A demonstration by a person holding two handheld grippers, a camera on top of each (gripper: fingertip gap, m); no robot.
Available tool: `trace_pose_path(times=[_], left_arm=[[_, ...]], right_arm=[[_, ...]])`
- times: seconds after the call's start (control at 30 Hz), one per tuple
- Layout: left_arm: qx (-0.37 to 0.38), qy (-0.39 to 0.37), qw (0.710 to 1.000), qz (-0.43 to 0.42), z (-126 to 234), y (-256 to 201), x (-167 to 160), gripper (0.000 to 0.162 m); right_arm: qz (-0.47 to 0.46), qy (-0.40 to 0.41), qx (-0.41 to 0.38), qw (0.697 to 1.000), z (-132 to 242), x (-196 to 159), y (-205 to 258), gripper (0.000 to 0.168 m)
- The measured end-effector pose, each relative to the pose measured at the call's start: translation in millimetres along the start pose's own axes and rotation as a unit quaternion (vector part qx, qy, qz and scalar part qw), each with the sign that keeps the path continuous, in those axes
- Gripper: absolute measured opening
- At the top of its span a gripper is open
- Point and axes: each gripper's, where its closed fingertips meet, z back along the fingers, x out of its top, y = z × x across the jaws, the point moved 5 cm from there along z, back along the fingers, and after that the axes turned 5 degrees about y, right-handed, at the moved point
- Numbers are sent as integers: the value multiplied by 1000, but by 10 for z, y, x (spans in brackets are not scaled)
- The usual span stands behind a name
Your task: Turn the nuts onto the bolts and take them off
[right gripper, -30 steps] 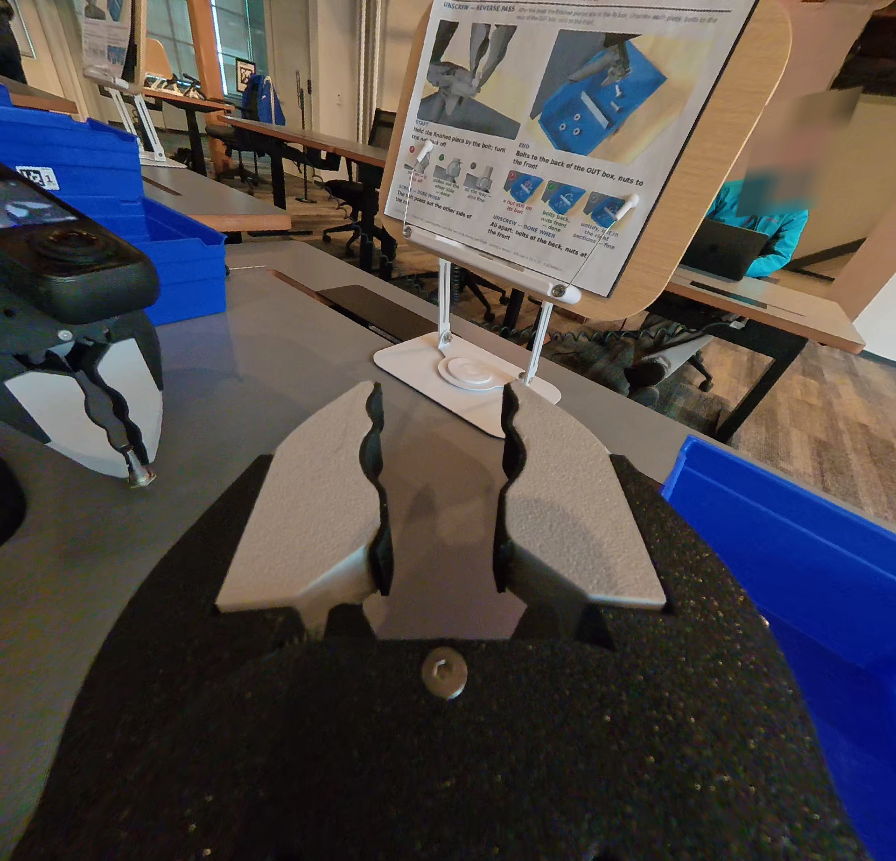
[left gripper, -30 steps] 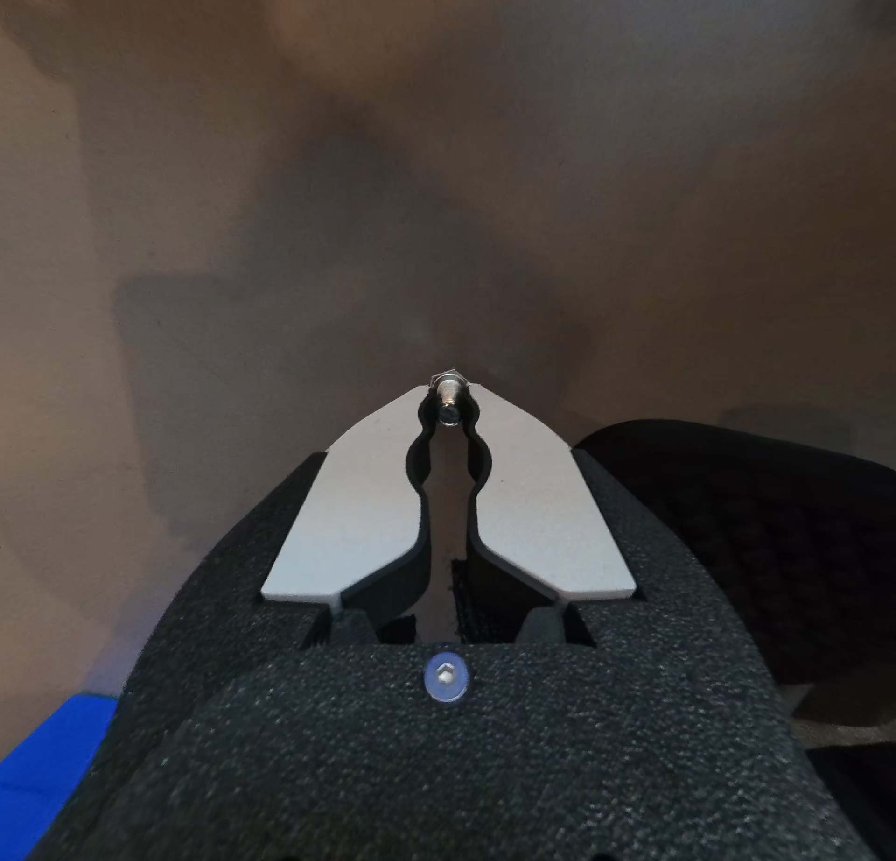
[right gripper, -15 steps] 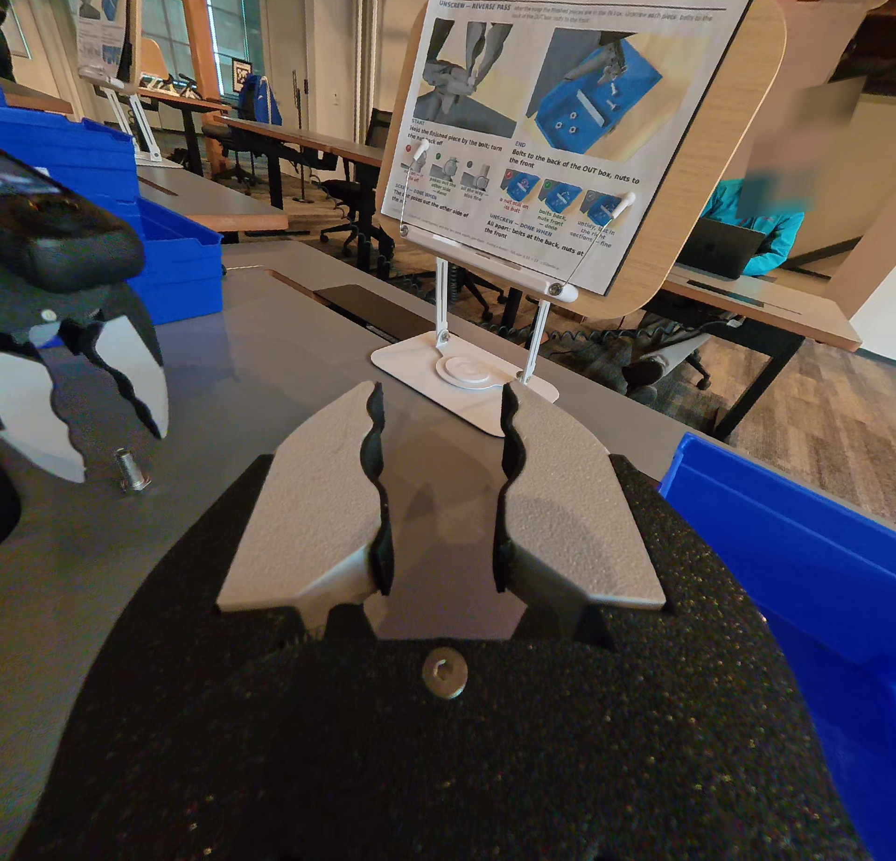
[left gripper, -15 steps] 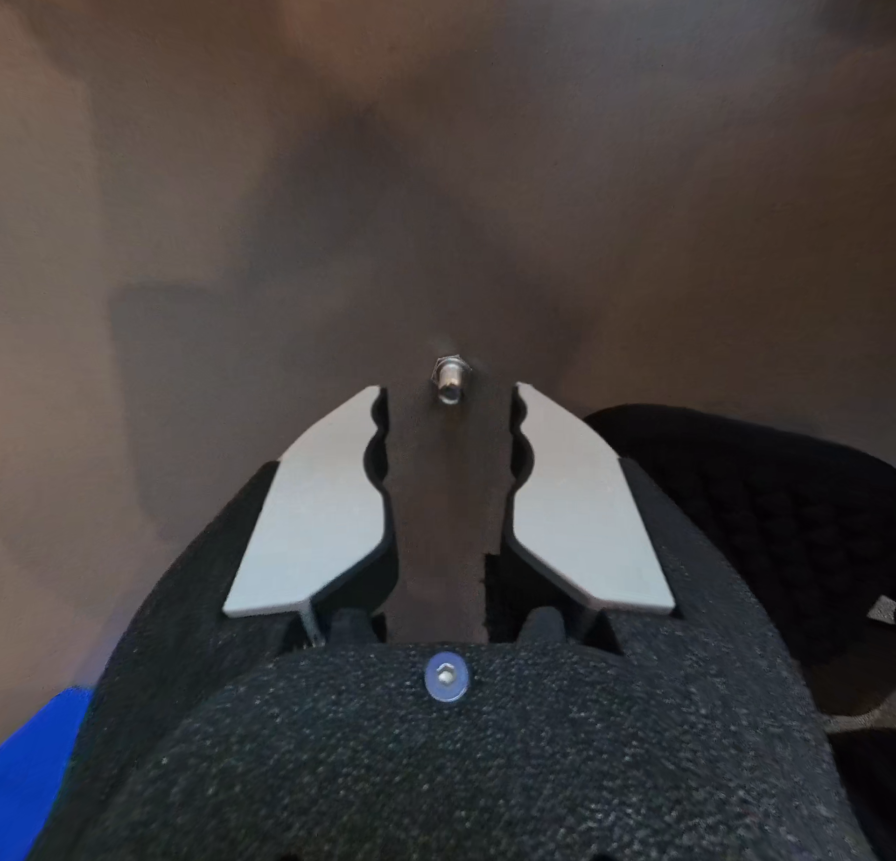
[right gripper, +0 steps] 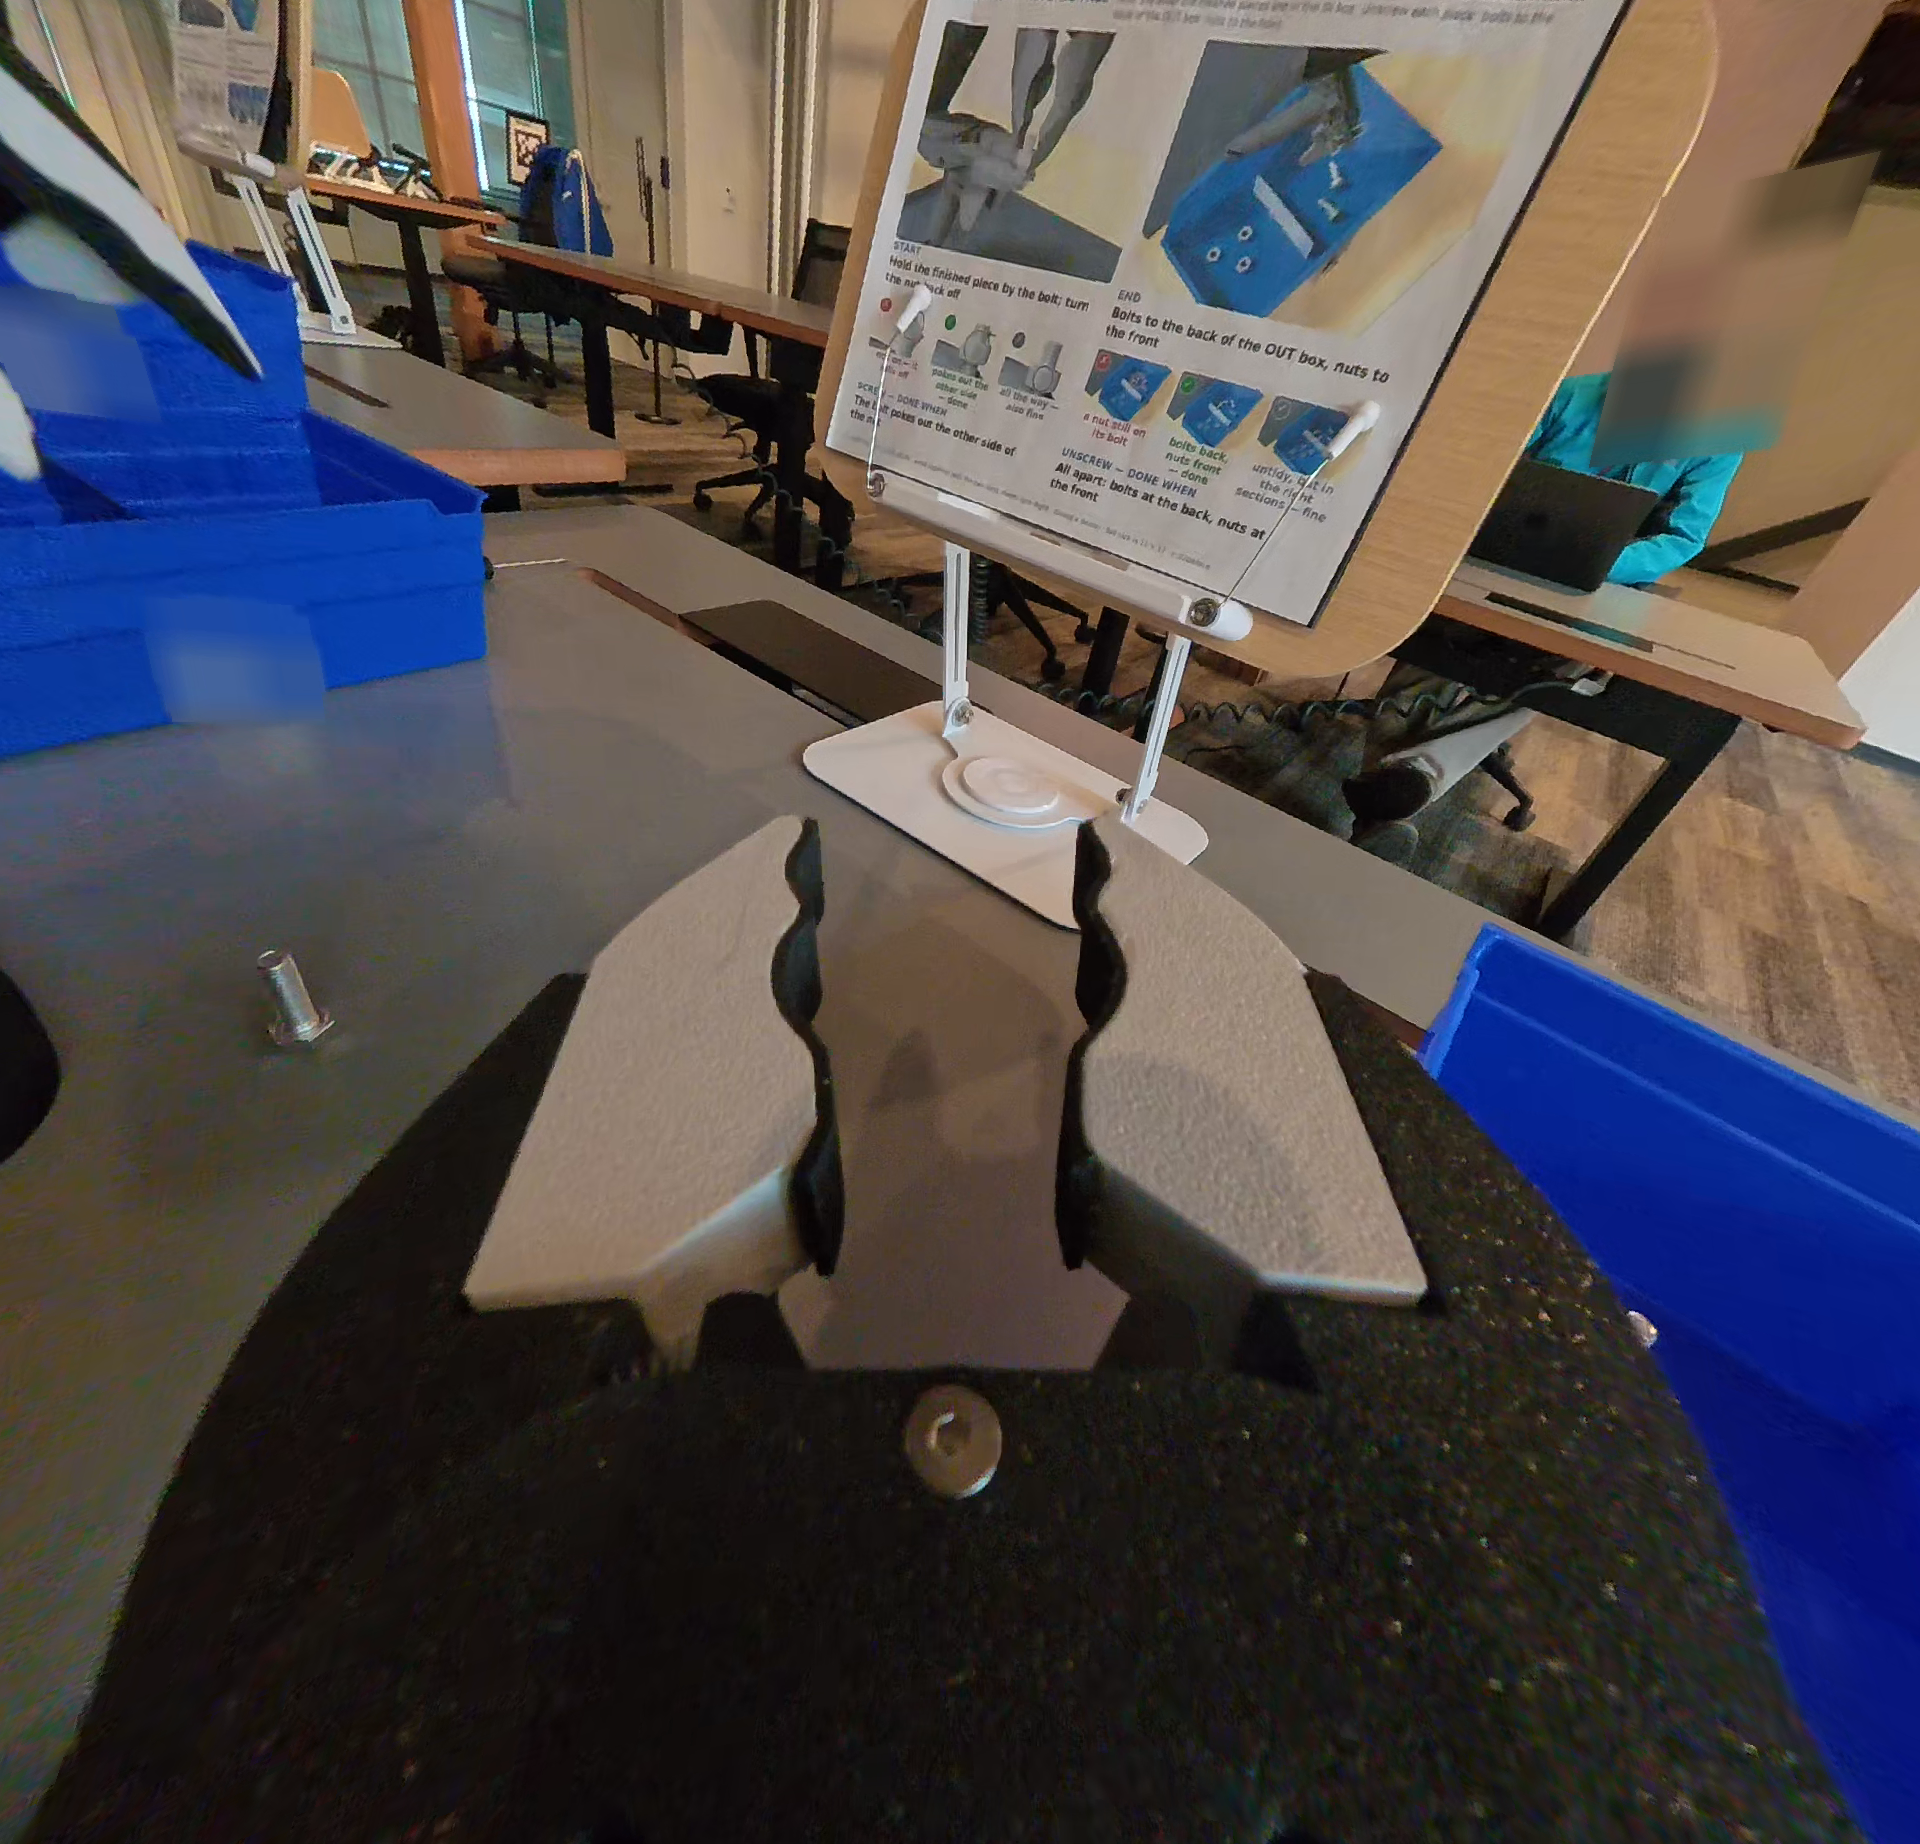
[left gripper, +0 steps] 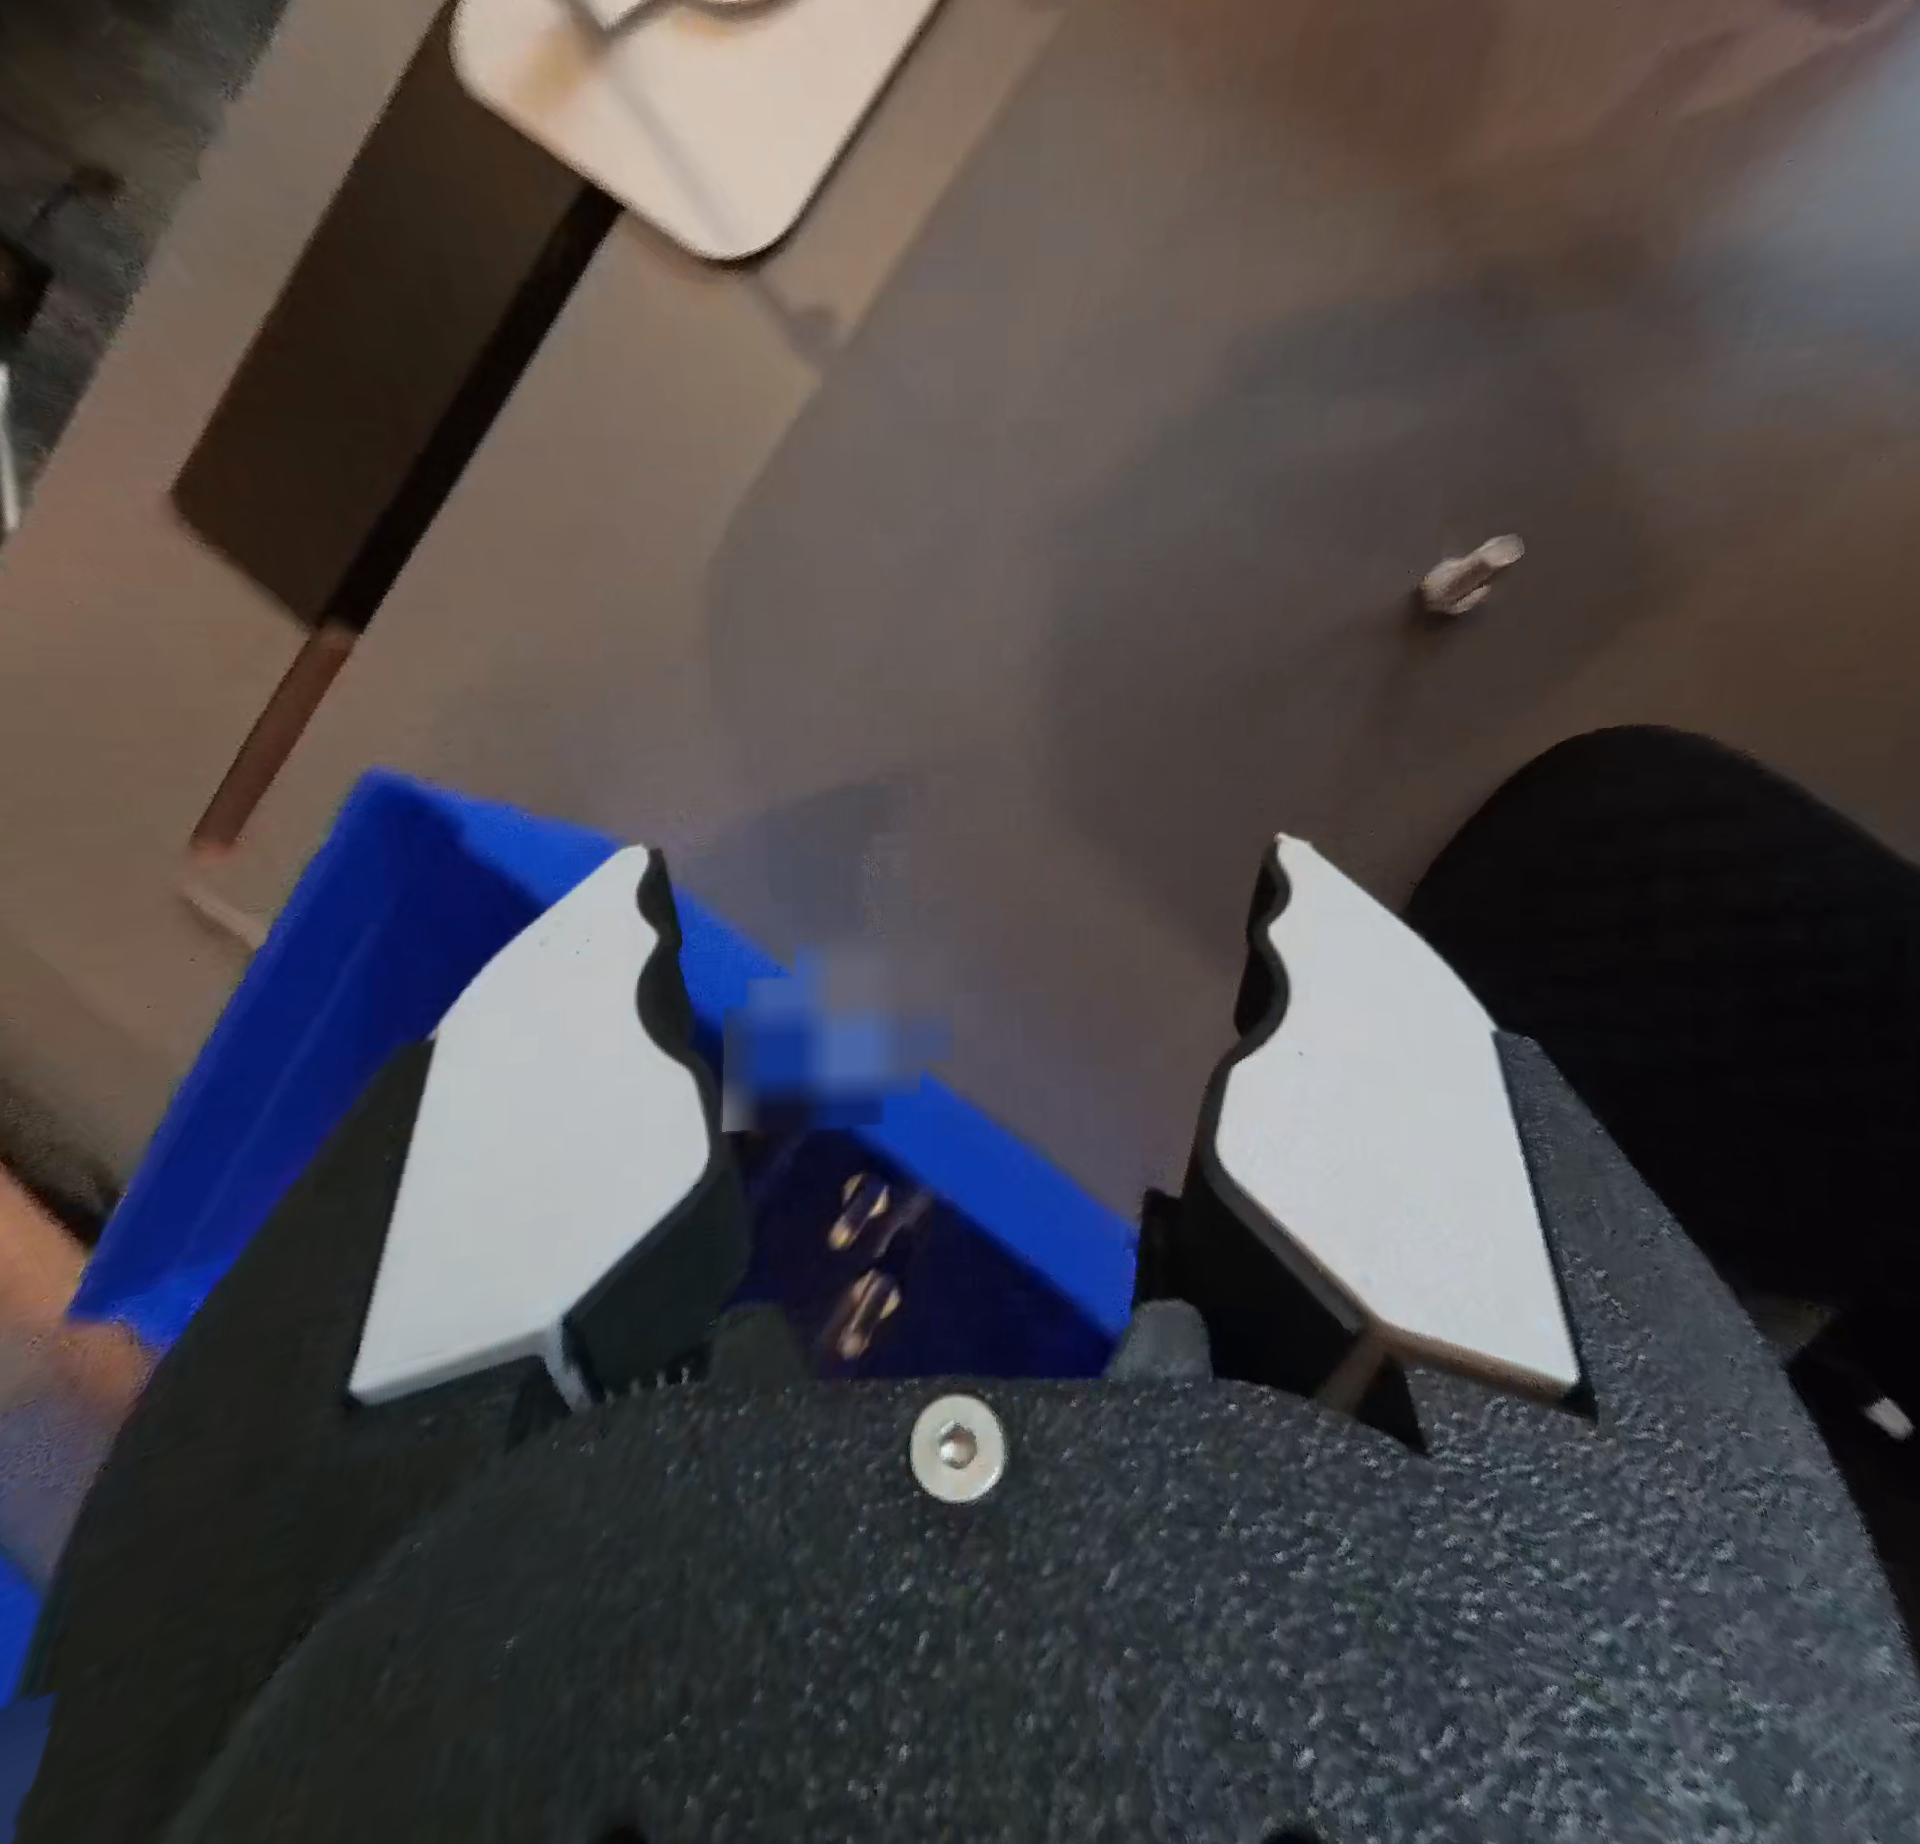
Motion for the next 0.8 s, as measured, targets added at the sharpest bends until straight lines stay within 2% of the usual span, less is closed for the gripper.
trace_pose_path(times=[0.17, 0.3, 0.47, 0.8], left_arm=[[32, 21, 998, 54, 292, 533, -346, 99], [22, 45, 995, 90, 277, 832, -589, 88], [7, 58, 991, 123, 87, 1107, -801, 72], [-32, 122, 984, 126, -554, 1374, -1122, 63]], right_arm=[[3, 10, -3, 1000, -27, -35, -3, 46], [2, 20, -6, 1000, -52, -79, -16, 46], [17, 21, -7, 1000, -47, -50, 13, 46], [32, 22, -12, 999, -46, -20, 44, 46]])
